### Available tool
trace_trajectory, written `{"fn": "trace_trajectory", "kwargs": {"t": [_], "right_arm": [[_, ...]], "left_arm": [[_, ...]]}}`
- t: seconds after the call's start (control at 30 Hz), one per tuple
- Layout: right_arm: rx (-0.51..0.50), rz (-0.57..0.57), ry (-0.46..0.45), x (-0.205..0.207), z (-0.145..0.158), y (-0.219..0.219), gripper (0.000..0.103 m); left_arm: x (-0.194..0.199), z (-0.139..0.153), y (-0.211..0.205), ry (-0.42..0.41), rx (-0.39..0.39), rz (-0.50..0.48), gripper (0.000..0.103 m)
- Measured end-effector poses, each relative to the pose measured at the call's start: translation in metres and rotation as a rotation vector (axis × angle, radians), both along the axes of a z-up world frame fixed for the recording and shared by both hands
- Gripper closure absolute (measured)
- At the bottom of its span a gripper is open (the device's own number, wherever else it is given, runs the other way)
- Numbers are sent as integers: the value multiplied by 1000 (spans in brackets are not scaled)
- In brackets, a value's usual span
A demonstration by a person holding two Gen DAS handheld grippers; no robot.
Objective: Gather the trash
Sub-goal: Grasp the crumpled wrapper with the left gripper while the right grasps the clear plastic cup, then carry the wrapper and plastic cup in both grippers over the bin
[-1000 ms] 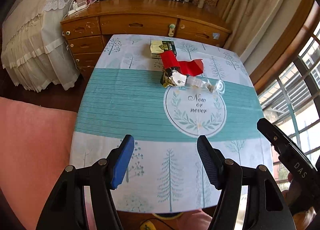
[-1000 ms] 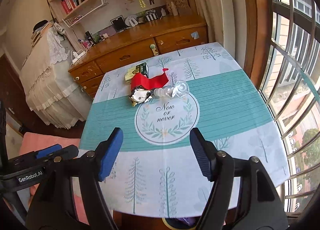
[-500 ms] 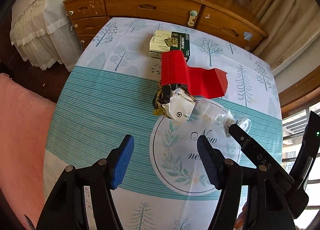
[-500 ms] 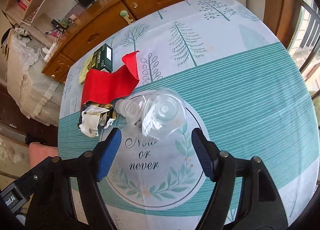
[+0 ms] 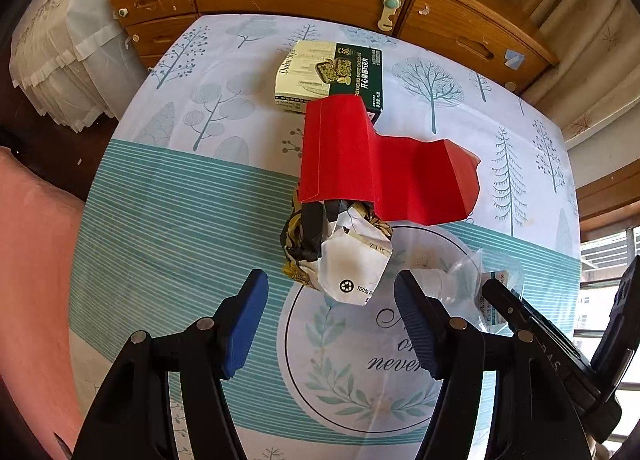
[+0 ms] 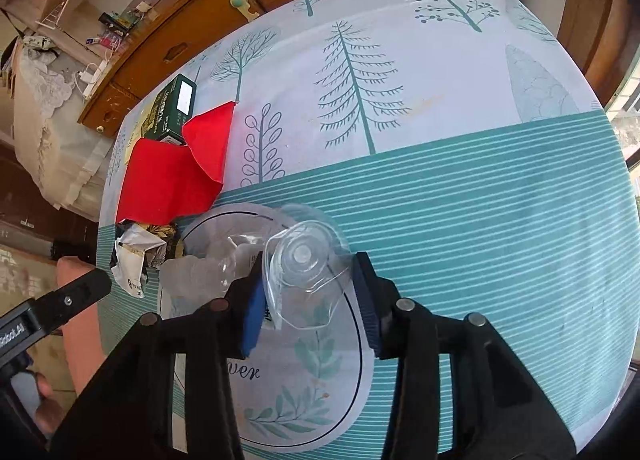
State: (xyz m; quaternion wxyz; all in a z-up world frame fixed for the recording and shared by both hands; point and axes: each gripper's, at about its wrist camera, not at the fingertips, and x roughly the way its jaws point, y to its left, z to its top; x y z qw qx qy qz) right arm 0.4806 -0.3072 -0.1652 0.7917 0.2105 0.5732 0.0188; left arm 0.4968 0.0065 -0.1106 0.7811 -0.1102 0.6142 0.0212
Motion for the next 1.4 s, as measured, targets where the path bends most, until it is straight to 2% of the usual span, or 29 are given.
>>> {"fn": "trace_trajectory", "kwargs": {"t": [0.13, 0.47, 0.73, 0.87, 1.03, 1.4], "right_arm": [[4, 19, -7, -4, 2, -5, 66], [19, 29, -20, -17, 10, -21, 66], [16, 34, -41, -28, 19, -28, 66], [9, 41, -53, -36, 24, -27, 66], [-1, 49, -72, -47, 34, -24, 66], [-20, 36, -102, -101, 61, -7, 66]], "left_arm": [[17, -14, -2, 41, -42, -5, 36], [44, -43, -9, 106, -21, -9, 36], [43, -44, -12, 64, -18, -11, 41], [29, -41, -12, 55, -11, -28, 42], [-2, -32, -9, 45, -46, -41, 43], [-95, 0, 5, 50, -97, -98, 43]]}}
